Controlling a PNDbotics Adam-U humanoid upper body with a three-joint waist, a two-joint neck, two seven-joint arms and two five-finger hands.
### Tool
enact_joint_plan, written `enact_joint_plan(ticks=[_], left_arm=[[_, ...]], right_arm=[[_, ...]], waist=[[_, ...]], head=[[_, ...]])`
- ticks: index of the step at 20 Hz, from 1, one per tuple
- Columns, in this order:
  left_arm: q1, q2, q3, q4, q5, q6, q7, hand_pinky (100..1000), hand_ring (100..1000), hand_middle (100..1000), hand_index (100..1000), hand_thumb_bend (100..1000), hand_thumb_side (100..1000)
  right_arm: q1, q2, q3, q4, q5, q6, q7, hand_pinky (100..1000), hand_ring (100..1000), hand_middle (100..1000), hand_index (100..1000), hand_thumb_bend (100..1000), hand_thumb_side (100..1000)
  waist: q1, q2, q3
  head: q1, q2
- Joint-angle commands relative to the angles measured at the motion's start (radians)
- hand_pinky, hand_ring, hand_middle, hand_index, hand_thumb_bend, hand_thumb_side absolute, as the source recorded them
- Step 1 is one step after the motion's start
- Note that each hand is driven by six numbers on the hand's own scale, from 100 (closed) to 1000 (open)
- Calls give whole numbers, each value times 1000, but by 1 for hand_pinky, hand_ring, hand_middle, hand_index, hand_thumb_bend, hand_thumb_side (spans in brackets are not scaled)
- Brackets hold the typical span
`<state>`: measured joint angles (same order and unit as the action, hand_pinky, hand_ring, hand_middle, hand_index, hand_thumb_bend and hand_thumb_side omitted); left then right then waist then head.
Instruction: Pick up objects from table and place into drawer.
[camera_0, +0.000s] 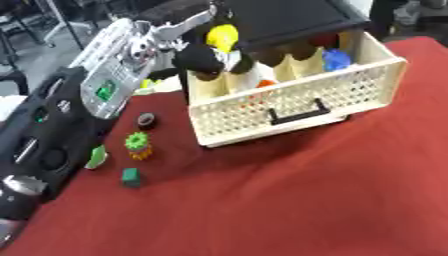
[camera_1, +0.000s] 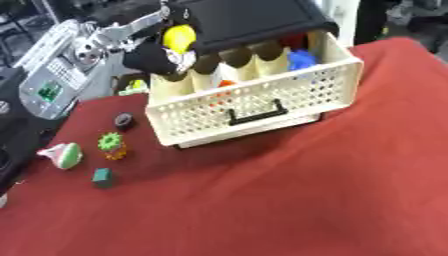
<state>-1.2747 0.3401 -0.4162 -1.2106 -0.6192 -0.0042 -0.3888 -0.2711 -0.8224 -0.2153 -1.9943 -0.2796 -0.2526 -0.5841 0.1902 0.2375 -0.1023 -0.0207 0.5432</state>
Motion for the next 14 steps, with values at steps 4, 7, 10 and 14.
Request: enact_joint_plan(ticks=[4, 7, 10, 14], left_arm=[[-14, 24, 9, -7, -32, -16, -1, 611, 718, 762, 880, 100, 767], [-13, 23, 14, -4, -32, -21, 7, 602, 705, 744, 876, 100, 773], [-12, 22, 18, -6, -24, -19, 16, 592, 697, 735, 872, 100, 765], [-8, 25, 29, -9, -18, -11, 36, 562, 673, 710, 851, 100, 742]], right_arm=[[-4, -33, -12, -6, 3, 4, -4, 563, 449, 390, 617, 100, 1000], [-5, -34, -12, -6, 2, 4, -5, 563, 449, 390, 616, 100, 1000], [-6, -34, -11, -6, 1, 5, -6, 563, 449, 390, 616, 100, 1000], [-6, -36, -12, -6, 0, 4, -7, 563, 451, 391, 616, 100, 1000]], waist=[[-9, -19, 2], [-10, -19, 3], [-10, -19, 4], [-12, -21, 5]], head=[[-4, 0], [-5, 0], [-6, 0], [-6, 1]])
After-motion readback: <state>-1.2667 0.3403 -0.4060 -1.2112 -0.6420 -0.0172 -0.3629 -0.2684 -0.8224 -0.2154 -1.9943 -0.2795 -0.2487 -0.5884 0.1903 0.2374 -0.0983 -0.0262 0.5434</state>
